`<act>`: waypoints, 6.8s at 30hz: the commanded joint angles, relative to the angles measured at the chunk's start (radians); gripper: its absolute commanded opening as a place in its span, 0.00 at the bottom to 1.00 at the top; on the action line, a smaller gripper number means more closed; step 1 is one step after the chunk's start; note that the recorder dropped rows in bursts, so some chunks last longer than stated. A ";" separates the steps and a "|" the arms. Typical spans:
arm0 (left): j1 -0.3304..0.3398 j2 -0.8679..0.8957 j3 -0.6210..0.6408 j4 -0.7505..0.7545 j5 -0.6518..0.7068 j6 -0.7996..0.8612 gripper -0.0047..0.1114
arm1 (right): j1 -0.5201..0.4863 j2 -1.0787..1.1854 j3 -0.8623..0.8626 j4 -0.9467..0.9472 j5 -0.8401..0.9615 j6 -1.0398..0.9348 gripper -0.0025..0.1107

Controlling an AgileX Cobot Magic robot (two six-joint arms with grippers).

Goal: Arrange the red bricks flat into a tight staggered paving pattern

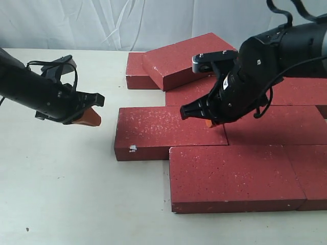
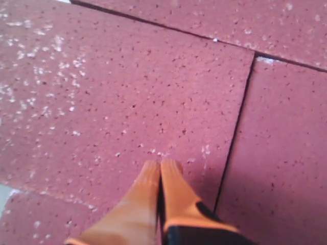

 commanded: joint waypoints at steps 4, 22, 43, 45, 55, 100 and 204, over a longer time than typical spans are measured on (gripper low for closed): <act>0.004 -0.048 0.001 -0.019 0.011 -0.004 0.04 | -0.008 0.111 -0.004 -0.004 -0.021 0.000 0.02; 0.004 -0.054 0.001 -0.040 0.010 -0.004 0.04 | -0.118 -0.032 -0.078 -0.009 0.012 -0.008 0.02; 0.002 -0.005 -0.226 -0.103 -0.185 -0.042 0.04 | -0.378 0.275 -0.583 -0.004 -0.028 -0.048 0.02; -0.007 0.027 -0.260 -0.103 -0.185 -0.060 0.04 | -0.378 0.320 -0.650 -0.004 -0.031 -0.048 0.02; -0.094 0.244 -0.460 -0.101 -0.215 -0.170 0.04 | -0.382 0.565 -0.969 -0.002 -0.005 -0.048 0.02; 0.089 0.189 -0.705 0.370 0.318 -0.523 0.04 | -0.172 0.534 -1.218 0.398 0.566 -0.226 0.02; 0.289 0.091 -0.354 0.768 -0.136 -0.500 0.04 | -0.354 -0.240 -0.057 0.515 0.165 -0.416 0.02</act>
